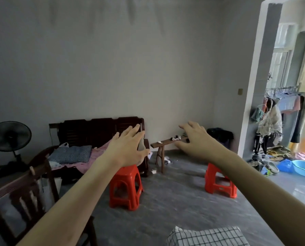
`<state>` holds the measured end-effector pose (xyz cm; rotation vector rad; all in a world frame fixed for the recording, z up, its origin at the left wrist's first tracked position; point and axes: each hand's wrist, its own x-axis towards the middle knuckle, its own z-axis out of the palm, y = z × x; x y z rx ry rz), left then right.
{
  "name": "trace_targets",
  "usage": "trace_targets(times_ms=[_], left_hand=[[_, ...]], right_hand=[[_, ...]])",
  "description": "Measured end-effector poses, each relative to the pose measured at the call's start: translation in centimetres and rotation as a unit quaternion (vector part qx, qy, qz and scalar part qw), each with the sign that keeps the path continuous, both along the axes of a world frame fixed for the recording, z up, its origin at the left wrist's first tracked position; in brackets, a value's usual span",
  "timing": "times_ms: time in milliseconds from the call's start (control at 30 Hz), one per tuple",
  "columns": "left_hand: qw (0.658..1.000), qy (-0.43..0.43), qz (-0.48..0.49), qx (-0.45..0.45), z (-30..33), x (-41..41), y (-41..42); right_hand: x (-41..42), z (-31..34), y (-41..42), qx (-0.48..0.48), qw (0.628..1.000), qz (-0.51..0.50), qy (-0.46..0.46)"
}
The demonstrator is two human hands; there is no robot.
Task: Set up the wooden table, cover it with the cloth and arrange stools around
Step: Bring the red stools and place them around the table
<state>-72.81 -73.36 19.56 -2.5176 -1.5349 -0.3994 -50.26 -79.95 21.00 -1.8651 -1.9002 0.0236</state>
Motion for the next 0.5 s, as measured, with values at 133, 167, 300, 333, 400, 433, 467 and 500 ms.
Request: trace_targets(times_ms=[133, 167, 300, 333, 400, 433, 467, 500], left_hand=[[1.0, -0.002, -0.007, 0.006, -0.1, -4.3, 5.0], [1.0, -0.001, -0.009, 0.006, -0.3, -5.2, 6.2], [1.0, 0.011, -0.011, -0.014, -1.9, -8.1, 10.4], [1.0, 0.016, -0.01, -0.019, -2.3, -8.7, 11.4], [1.0, 0.018, -0.008, -0.023, -2.9, -9.8, 13.8], [1.0, 0.017, -0.008, -0.023, -3.1, -10.3, 15.0], [1.0, 0.016, -0.008, -0.023, -3.3, -10.6, 16.2], [0.999, 0.016, -0.009, -0.026, -3.6, -10.8, 17.4]], right_hand=[[-4.2, -0.6, 4.9, 0.004, 1.0, -0.005, -0.004], [-5.1, -0.9, 6.1, 0.002, 1.0, -0.005, -0.007], [-8.0, -2.4, 10.8, -0.019, 0.999, -0.001, -0.028], [-8.5, -2.6, 12.0, -0.024, 0.999, 0.0, -0.031], [-9.4, -3.1, 14.3, -0.03, 0.999, 0.001, -0.033], [-9.7, -3.3, 15.5, -0.034, 0.999, 0.001, -0.035], [-10.0, -3.6, 16.7, -0.039, 0.999, 0.0, -0.038], [-10.2, -3.8, 18.0, -0.043, 0.998, -0.001, -0.043]])
